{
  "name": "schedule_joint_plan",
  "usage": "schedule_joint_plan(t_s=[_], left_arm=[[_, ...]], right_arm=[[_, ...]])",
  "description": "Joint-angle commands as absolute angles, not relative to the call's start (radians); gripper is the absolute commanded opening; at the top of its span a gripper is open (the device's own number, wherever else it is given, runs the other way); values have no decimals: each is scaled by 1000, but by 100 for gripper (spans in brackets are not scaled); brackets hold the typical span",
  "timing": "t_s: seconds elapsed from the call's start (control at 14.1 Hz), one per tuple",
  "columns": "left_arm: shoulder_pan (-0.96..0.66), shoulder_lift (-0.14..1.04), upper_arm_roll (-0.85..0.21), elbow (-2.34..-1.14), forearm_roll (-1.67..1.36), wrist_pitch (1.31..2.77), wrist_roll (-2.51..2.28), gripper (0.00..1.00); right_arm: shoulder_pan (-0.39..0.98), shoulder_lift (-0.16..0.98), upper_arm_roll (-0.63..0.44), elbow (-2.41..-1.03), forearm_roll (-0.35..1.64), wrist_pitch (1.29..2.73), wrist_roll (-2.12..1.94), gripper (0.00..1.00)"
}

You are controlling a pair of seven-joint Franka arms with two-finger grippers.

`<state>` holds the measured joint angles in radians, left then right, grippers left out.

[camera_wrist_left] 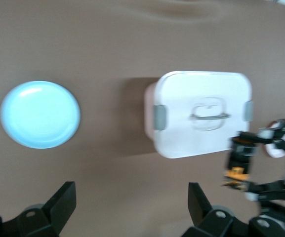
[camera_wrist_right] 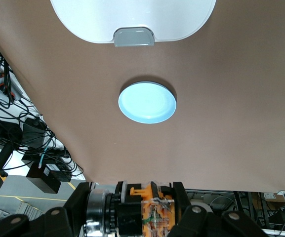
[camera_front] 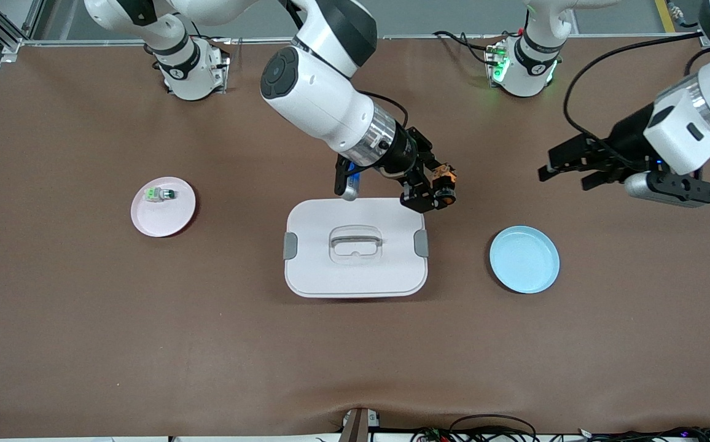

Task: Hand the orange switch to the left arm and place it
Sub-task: 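Hold the switch above the box while the left gripper reaches toward it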

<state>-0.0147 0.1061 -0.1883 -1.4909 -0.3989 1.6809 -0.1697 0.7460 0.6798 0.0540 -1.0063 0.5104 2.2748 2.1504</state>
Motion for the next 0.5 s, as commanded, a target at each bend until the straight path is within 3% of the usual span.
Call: schedule_joint_plan(t_s=[0.0, 0.43], left_arm=[[-12, 94, -236, -1557, -491, 1785, -193, 100], [-12, 95, -339, -1629, -592, 1919, -193, 100]], right_arm=[[749, 701, 55, -962, 526, 2273, 2166, 0], [749, 701, 57, -960, 526, 2276, 2168, 0]])
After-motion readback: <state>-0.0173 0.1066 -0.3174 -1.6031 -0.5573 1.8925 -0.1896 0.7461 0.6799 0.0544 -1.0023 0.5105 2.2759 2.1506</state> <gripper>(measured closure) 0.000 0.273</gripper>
